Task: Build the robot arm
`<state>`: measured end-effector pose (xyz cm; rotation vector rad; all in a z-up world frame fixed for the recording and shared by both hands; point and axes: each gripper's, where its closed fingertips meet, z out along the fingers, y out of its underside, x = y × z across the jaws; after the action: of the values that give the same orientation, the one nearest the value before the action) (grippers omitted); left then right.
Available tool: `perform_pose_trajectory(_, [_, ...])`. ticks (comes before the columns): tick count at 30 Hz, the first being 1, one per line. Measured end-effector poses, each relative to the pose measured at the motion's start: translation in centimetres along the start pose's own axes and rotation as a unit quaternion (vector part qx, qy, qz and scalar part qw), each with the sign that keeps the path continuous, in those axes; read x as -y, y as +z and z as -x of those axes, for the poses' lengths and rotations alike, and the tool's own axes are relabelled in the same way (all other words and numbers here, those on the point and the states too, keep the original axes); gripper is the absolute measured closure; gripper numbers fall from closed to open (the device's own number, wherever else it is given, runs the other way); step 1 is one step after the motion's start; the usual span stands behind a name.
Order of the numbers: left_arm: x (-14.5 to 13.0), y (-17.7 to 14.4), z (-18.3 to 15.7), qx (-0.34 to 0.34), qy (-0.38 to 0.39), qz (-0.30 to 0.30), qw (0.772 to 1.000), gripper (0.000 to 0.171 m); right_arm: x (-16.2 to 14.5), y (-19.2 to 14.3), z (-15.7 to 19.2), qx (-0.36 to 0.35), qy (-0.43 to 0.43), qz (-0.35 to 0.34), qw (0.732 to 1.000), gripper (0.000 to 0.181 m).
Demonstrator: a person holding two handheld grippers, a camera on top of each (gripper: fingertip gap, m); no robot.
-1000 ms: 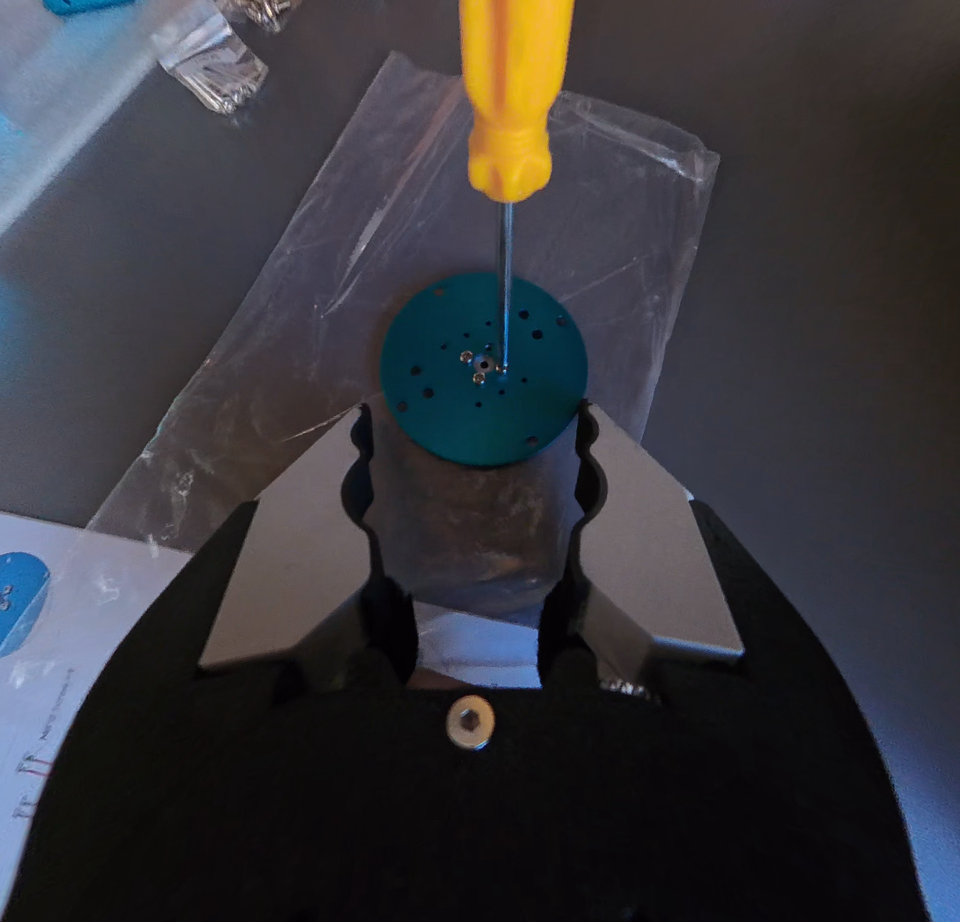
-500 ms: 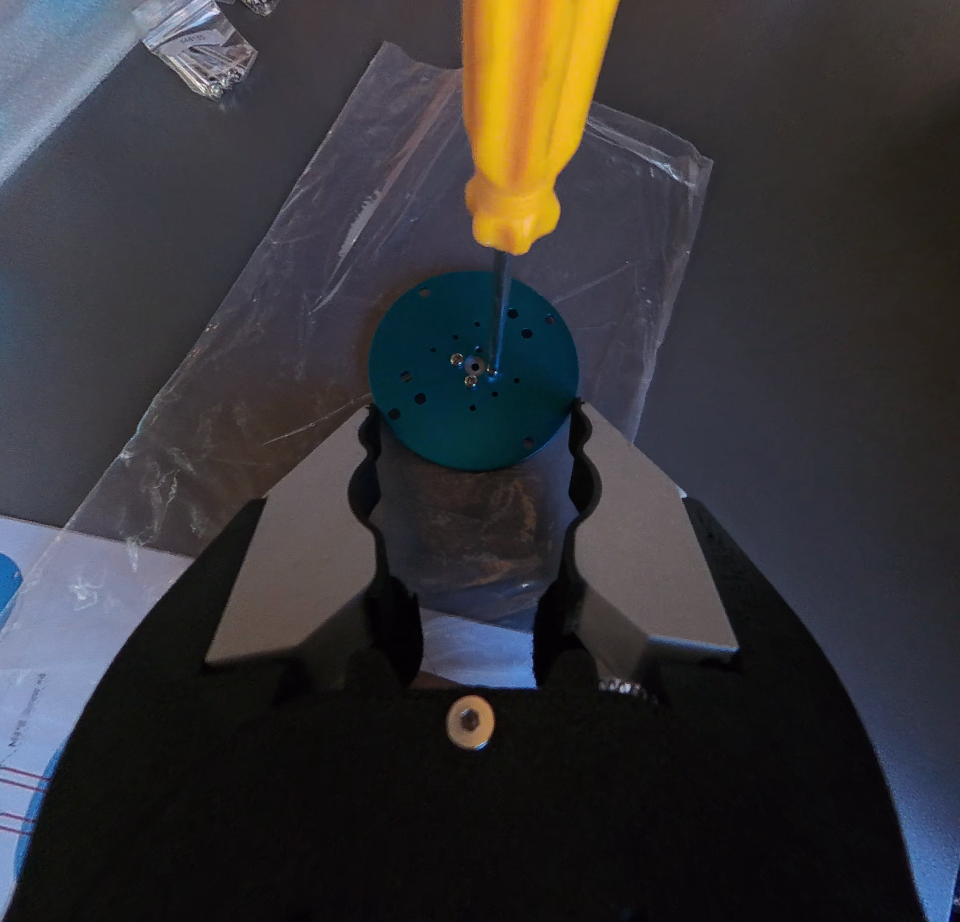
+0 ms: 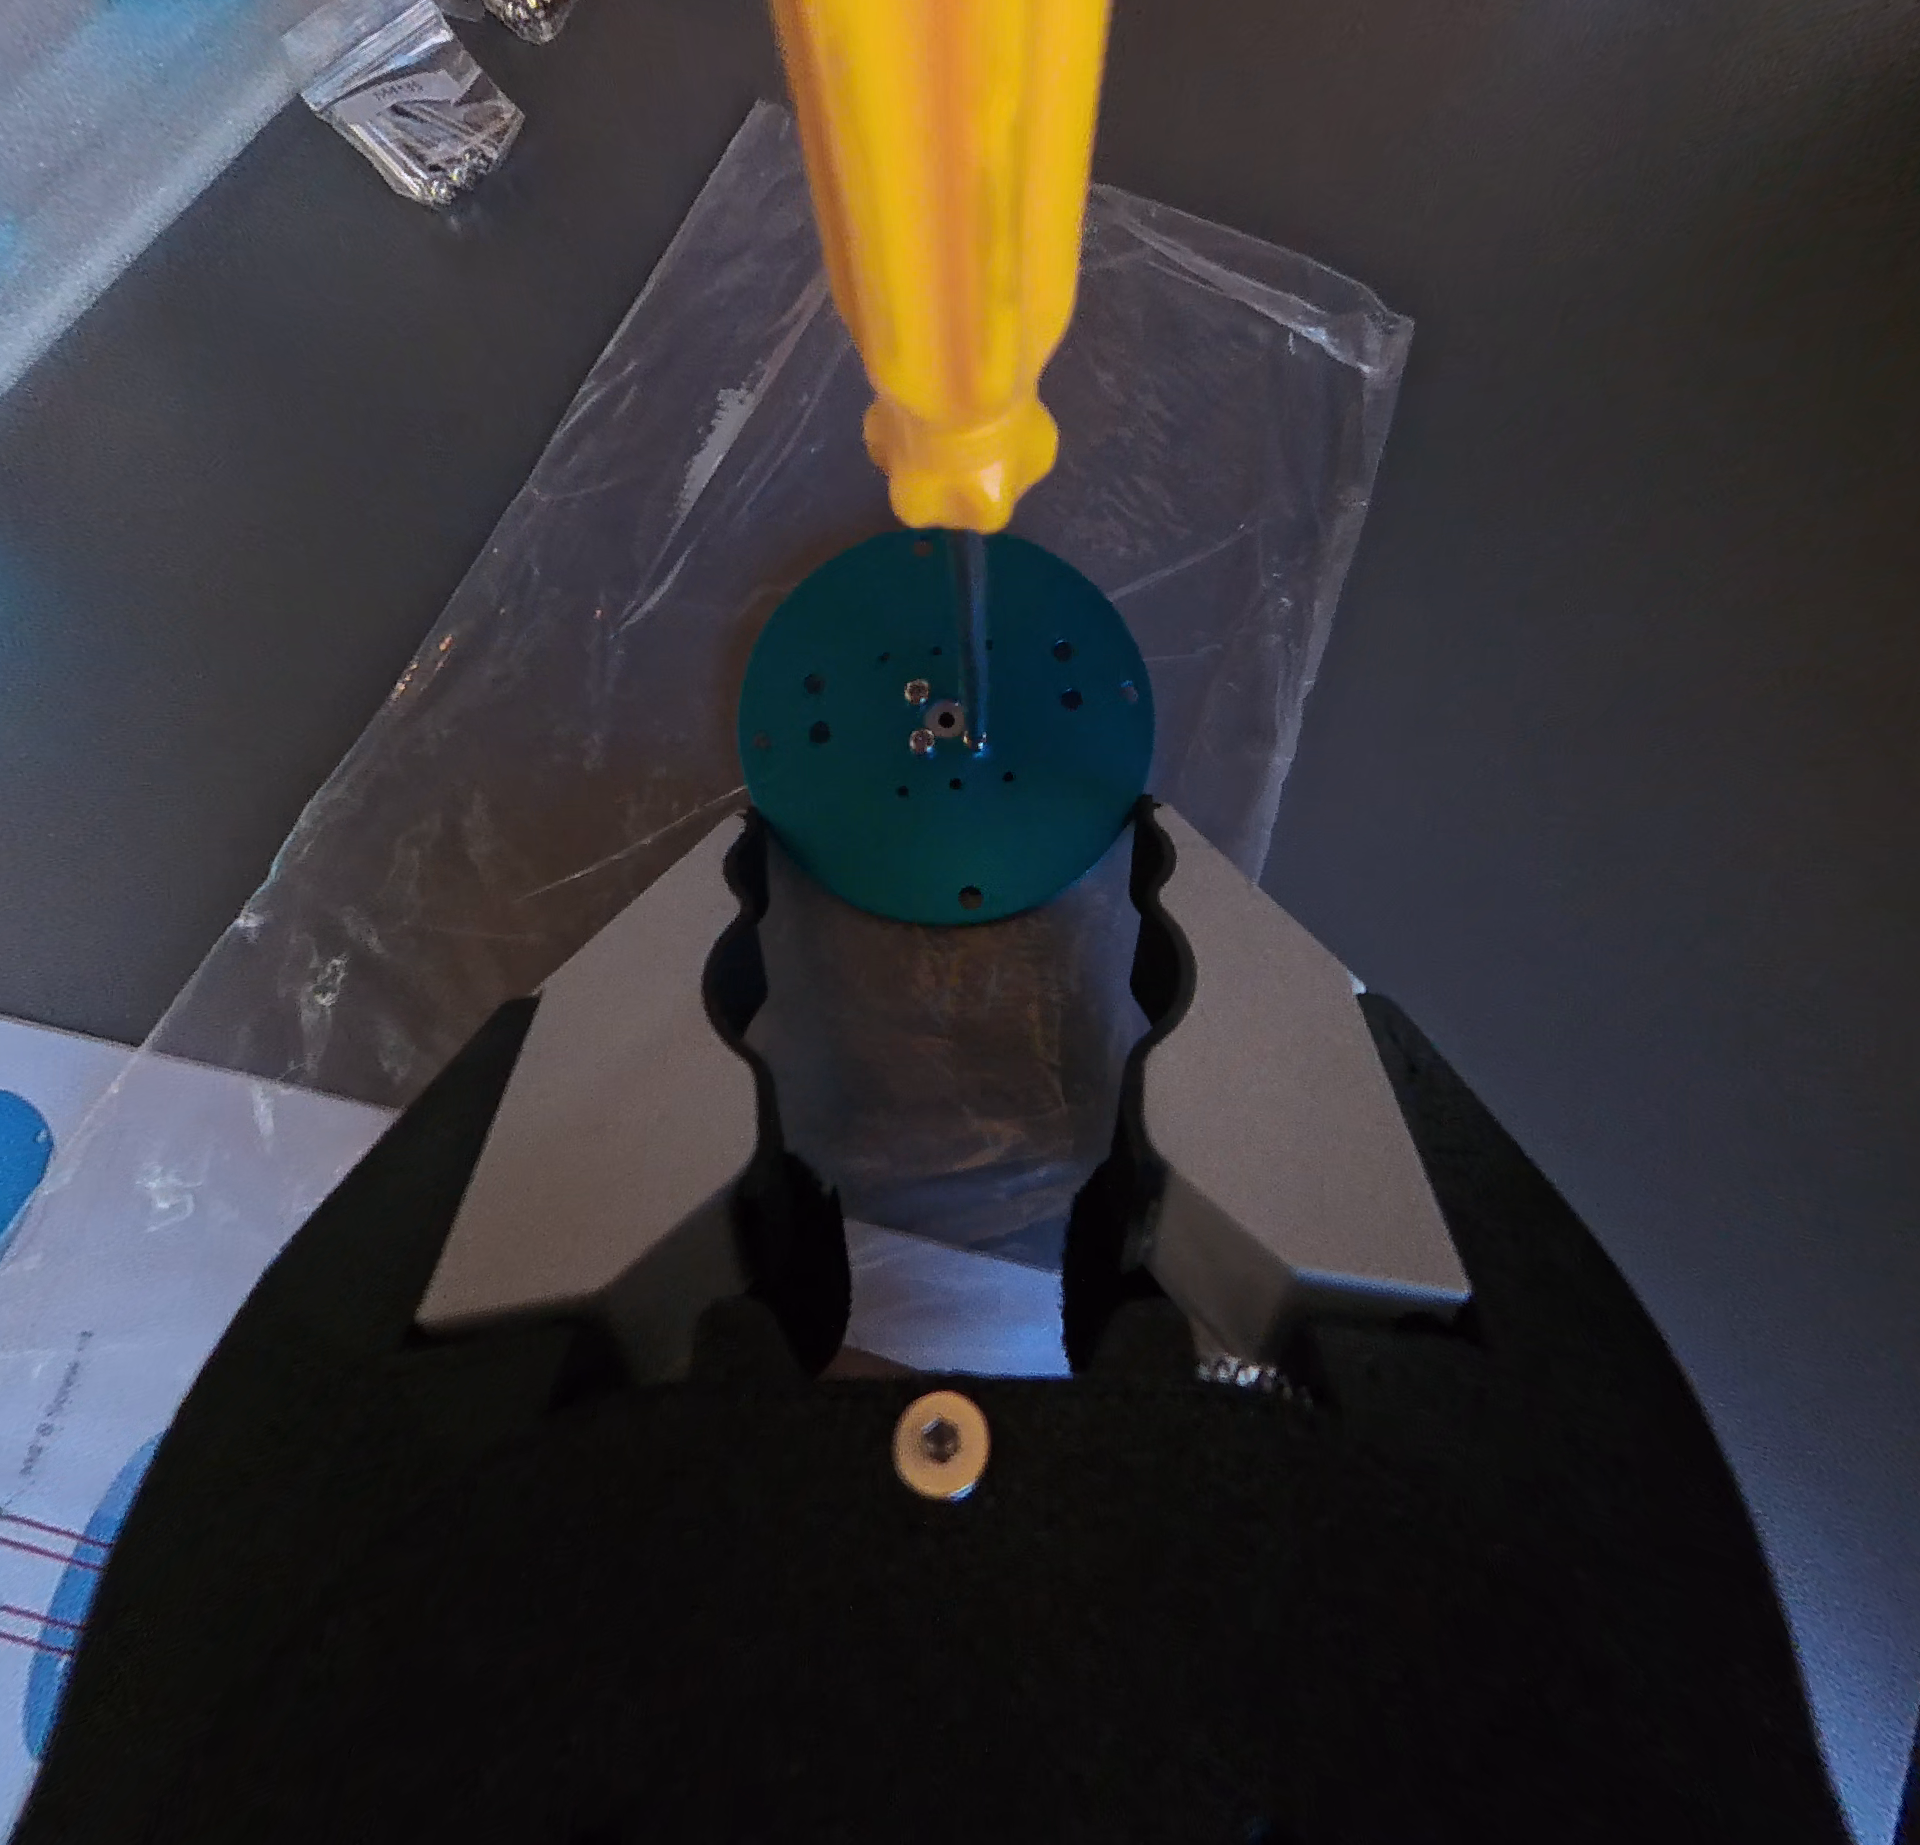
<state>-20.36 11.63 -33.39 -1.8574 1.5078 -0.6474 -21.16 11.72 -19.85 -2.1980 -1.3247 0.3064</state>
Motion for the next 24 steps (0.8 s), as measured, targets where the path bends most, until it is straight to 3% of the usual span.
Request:
perform_pose_trajectory(4, [0.0,0.0,0.0,0.002,0.003,-0.001,1.0,0.102,-0.8,-0.6,-0.4,-0.031,0.073,-0.058,0.995,0.166])
perform_pose_trajectory(8, [0.6,-0.7,0.3,0.025,0.013,-0.022,0.999,0.102,-1.2,-1.1,-0.3,-0.044,0.088,-0.087,0.991,0.166])
perform_pose_trajectory(13, [6.8,-5.5,0.0,0.074,-0.028,-0.202,0.976,0.104,-1.1,-1.0,-0.2,-0.043,0.088,-0.075,0.992,0.166])
perform_pose_trajectory(17, [9.8,-6.7,-1.0,0.133,-0.015,-0.262,0.956,0.117,-0.6,-0.8,0.0,-0.04,0.095,-0.074,0.992,0.166])
perform_pose_trajectory(20, [10.3,-6.9,-0.1,0.182,-0.022,-0.271,0.945,0.153,-0.5,-0.6,0.2,-0.025,0.093,-0.069,0.993,0.165])
perform_pose_trajectory(24, [10.5,-6.8,0.1,0.16,-0.049,-0.285,0.944,0.154,-0.7,-0.8,0.0,-0.003,0.058,-0.082,0.995,0.165])
